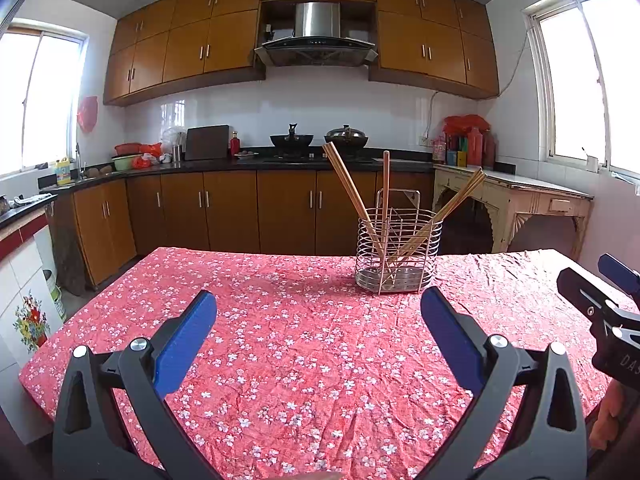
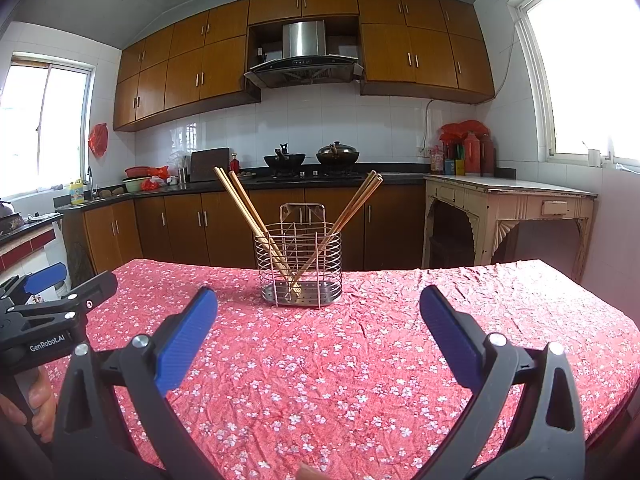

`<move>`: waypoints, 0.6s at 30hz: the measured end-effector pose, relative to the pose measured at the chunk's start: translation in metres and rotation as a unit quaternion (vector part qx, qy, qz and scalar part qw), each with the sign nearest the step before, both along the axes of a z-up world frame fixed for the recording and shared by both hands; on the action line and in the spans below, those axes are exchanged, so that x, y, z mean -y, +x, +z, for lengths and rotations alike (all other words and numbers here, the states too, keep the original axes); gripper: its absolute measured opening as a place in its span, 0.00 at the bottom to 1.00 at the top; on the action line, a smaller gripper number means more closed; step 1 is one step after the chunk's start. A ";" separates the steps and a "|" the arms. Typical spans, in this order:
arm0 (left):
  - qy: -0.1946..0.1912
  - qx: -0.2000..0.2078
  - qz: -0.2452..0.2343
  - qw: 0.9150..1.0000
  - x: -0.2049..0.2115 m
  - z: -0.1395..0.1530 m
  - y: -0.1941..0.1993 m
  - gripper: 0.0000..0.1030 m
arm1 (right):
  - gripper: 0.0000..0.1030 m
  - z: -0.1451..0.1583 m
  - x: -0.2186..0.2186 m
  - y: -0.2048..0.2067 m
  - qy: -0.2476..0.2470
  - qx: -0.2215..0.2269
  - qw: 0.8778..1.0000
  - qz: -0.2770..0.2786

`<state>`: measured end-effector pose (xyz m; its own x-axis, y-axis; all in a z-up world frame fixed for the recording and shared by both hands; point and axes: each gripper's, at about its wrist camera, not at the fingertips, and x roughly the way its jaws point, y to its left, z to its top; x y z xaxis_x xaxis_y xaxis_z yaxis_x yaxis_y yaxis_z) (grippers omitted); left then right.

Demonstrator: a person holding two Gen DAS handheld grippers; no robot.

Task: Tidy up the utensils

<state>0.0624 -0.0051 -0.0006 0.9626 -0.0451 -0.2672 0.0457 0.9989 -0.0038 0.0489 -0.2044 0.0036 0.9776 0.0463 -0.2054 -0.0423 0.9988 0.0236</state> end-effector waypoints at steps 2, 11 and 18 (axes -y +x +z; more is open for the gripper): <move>0.000 0.000 0.000 1.000 0.000 0.000 0.000 0.98 | 0.96 0.000 0.000 0.000 0.001 0.000 1.000 0.000; 0.000 -0.002 0.002 1.000 0.002 -0.001 0.000 0.98 | 0.96 0.000 0.000 0.000 0.000 0.000 1.000 0.000; -0.001 -0.002 0.000 1.000 0.001 -0.001 0.000 0.98 | 0.96 -0.003 0.001 0.002 0.003 -0.002 1.000 0.001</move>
